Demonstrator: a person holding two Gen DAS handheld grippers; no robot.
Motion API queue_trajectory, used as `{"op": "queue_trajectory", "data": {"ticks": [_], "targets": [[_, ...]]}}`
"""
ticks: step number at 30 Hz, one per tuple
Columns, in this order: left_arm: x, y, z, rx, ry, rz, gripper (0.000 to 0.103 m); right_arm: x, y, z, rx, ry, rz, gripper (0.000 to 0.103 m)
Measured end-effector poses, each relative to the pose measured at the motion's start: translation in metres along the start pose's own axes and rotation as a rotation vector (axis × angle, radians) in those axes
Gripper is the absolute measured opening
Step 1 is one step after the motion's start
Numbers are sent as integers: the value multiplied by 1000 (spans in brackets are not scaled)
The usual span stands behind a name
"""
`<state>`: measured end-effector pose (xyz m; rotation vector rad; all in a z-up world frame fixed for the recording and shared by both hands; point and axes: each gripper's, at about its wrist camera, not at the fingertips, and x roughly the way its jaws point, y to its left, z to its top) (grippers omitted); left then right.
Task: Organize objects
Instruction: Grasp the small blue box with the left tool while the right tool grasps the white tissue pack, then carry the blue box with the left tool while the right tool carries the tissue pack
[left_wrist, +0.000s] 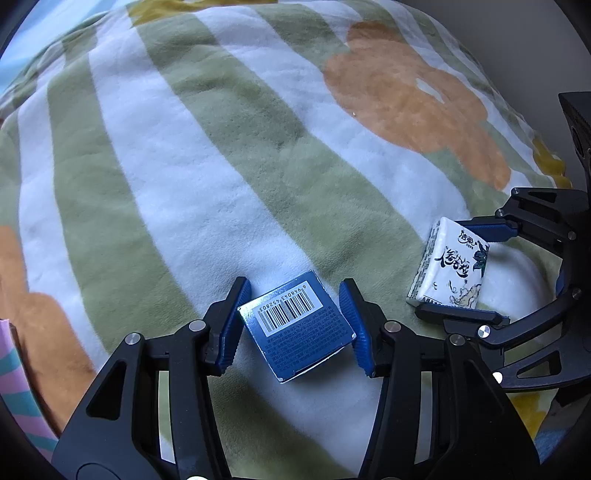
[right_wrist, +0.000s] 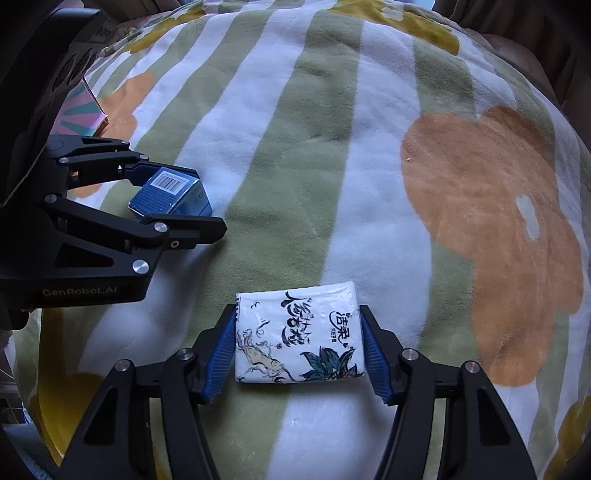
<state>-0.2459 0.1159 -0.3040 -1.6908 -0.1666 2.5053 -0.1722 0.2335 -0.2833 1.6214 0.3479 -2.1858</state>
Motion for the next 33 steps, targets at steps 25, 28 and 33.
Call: {"op": "queue_trajectory", "data": {"ticks": [25,28,33], "targets": [[-179,36,10,-178,-174,113,47,-145,47,80,144,-142,-43,58],[-213,41,3,-222,-207,142,47,-166,60,85,181,-152,-48,58],[-262,49,-11,-287,-242,171,47,-192,84,86,216,-168,-69,58]]}}
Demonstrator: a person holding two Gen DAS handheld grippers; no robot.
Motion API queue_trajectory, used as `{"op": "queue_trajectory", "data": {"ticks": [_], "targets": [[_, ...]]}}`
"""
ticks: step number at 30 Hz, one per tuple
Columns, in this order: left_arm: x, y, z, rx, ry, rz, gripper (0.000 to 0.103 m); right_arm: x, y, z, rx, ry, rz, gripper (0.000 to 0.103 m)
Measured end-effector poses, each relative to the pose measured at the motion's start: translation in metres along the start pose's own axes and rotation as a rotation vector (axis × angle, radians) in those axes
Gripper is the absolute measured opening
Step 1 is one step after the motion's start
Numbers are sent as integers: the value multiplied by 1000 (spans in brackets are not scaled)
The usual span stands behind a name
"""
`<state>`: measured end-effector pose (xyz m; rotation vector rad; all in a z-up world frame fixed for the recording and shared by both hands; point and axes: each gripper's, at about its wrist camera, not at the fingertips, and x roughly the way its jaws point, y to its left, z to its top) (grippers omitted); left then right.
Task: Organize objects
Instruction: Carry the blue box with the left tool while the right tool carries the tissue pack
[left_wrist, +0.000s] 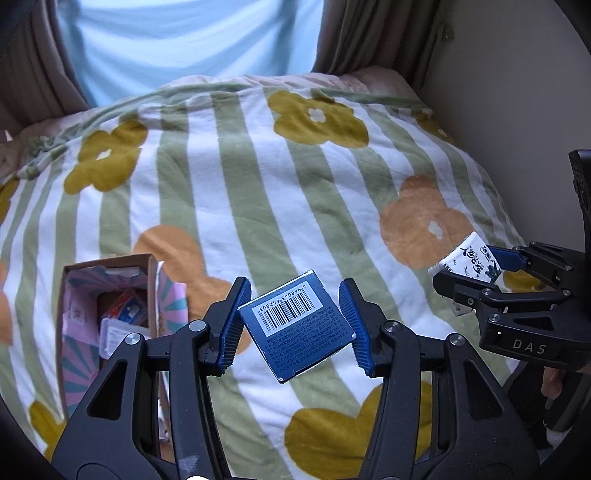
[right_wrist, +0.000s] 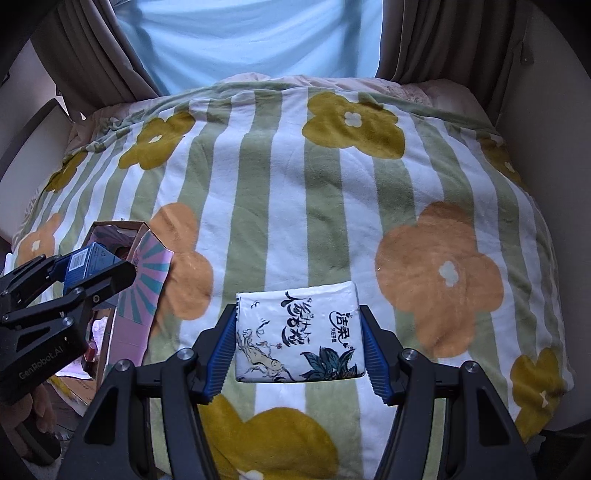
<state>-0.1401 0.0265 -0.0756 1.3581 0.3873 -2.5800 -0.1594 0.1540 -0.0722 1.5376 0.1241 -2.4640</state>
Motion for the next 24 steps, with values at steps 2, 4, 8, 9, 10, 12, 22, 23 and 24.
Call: {"op": "queue_trajectory", "data": {"ticks": [2,4,8,9,10,12,22,23,24], "targets": [[-15,7,-3,-29,-3,11,47,-9,7,-2,9,-10,-9,58],[-26,13,-7,-52,-2,29,47,-14,13,-3,20,-15,-15,58],[-42,27,-23,-90,4,64,47,-21,24,-4,20,-22,-15,58],[-44,31,-26,-101,6,66,47,-23,27,-4,17,-25,-16,58],[-47,35,-30,-113,6,69,47,-24,30,-4,13,-29,-18,58],[-49,42,-36,-132,7,81,47,-27,35,-2,5,-34,-18,58],[-62,74,-47,-186,-4,97,47,-31,71,13,-69,-51,0,58],[-64,78,-48,-194,-7,102,47,-31,76,16,-79,-52,6,58],[-65,82,-49,-201,-9,107,47,-31,81,19,-87,-52,14,58]]}}
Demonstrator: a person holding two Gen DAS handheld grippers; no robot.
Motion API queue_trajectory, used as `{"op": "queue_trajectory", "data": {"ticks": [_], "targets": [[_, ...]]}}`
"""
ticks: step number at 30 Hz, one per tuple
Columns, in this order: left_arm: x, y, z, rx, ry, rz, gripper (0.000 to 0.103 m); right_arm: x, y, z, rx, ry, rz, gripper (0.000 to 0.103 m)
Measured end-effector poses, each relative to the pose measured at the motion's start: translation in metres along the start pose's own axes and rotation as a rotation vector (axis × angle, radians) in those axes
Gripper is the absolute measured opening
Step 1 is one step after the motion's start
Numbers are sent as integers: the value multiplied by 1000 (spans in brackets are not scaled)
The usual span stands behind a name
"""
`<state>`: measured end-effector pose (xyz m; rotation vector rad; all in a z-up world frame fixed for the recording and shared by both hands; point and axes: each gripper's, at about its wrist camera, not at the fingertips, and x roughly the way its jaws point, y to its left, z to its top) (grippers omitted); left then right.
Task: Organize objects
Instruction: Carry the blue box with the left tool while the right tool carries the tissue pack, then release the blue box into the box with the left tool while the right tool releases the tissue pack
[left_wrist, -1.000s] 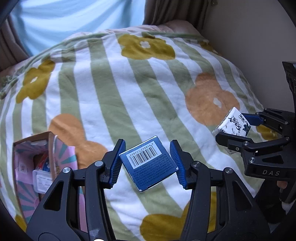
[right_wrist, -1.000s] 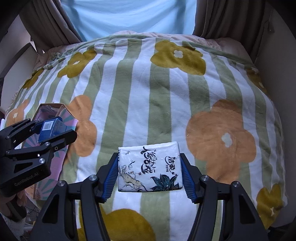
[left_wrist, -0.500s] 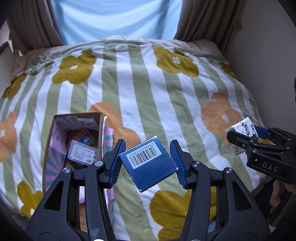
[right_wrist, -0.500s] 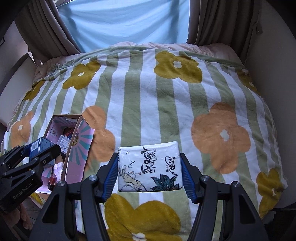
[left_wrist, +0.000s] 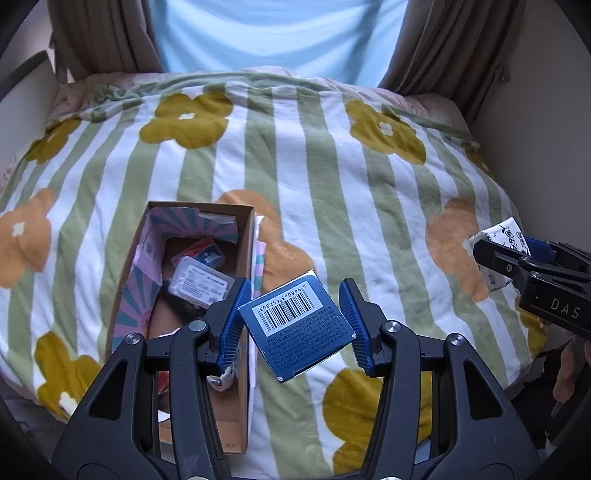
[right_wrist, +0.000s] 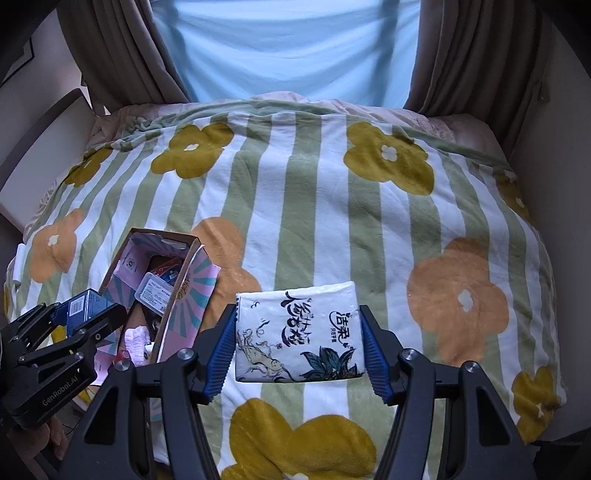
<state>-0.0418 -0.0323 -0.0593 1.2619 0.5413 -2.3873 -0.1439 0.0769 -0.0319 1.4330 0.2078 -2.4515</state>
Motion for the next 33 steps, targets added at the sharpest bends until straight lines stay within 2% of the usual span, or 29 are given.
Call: {"op": "queue_trajectory", "data": {"ticks": [5,14,24,33], "targets": [[-9,26,-1,-49,-16,34,47,6,33,21,-86,-10,54,58],[-15,93,-17,-231,-22,143,47,41,108,54,-296,14,173,58],[14,152,-48,-456,6,237,47,121,189,66,-526,102,282,58],[64,171,-70,-562,51,264,47,210,247,61,-711,180,325,58]]}}
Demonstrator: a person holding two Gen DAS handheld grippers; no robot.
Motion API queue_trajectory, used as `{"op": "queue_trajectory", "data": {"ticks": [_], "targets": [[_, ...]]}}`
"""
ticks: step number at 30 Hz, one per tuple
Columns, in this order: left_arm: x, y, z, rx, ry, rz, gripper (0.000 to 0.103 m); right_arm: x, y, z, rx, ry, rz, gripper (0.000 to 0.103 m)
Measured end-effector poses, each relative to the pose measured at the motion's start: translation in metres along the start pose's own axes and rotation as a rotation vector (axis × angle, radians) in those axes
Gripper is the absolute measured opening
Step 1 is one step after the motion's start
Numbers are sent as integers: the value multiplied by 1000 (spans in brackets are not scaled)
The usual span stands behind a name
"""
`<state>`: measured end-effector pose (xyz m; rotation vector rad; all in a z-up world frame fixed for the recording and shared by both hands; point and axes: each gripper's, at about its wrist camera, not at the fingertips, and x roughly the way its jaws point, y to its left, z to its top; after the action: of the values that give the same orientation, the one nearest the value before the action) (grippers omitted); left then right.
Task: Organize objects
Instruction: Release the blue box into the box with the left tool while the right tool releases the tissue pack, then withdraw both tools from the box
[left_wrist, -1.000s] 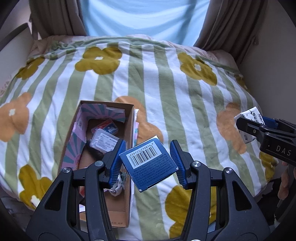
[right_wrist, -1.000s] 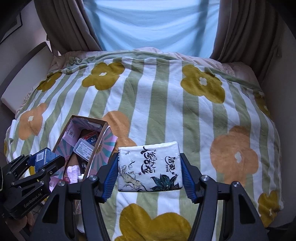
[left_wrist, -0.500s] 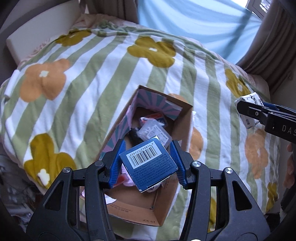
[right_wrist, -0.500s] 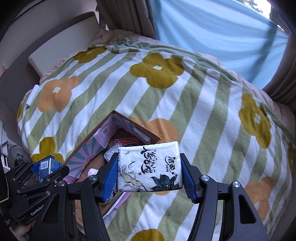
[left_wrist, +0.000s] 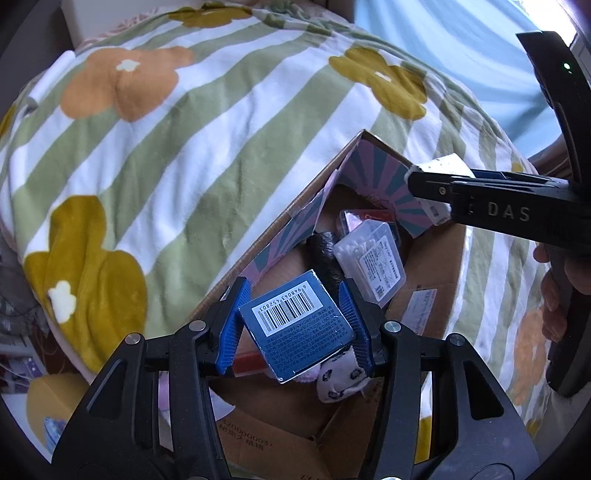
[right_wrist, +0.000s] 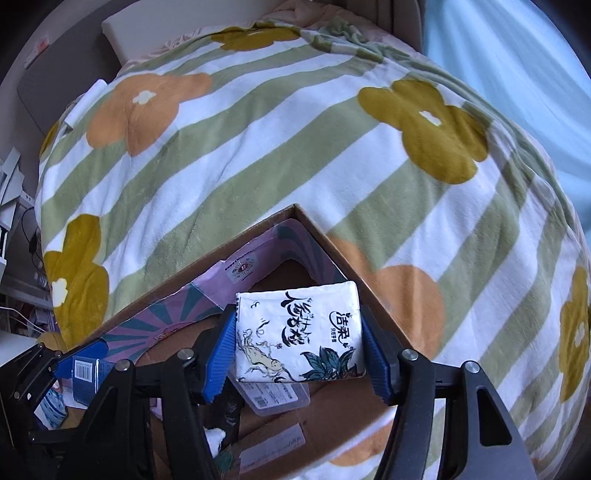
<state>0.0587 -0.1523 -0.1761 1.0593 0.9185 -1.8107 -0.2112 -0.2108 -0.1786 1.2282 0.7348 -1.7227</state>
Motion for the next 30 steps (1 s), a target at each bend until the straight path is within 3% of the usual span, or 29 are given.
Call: {"op": "queue_trajectory", "data": {"ticks": [9,14,15,16,17,18,19,23,30], "targets": [[42,-6,3,-36,20,1,47,40,6,8,-83,29,32,58],[47,-10,7,-25,39,17,47,45,7,11,-75,93,119,60],[48,-11,8,-20,47,31,49,46,6,12,-72,102,128,69],[47,-12,8,-12,55,42,61,44,6,11,-70,93,131,91],[46,-13,7,-5,56,28,70,41,6,11,-70,74,134,101],[43,-14,6,-3,54,-13,97,39,5,10,-74,65,137,102],[40,-16,4,-3,51,-43,103,38,5,10,-78,69,127,103],[34,-26,-2,44,57,-34,103,33,6,6,-94,58,104,103],[28,-23,-2,36,64,-62,103,27,2,2,-70,49,99,103]]}}
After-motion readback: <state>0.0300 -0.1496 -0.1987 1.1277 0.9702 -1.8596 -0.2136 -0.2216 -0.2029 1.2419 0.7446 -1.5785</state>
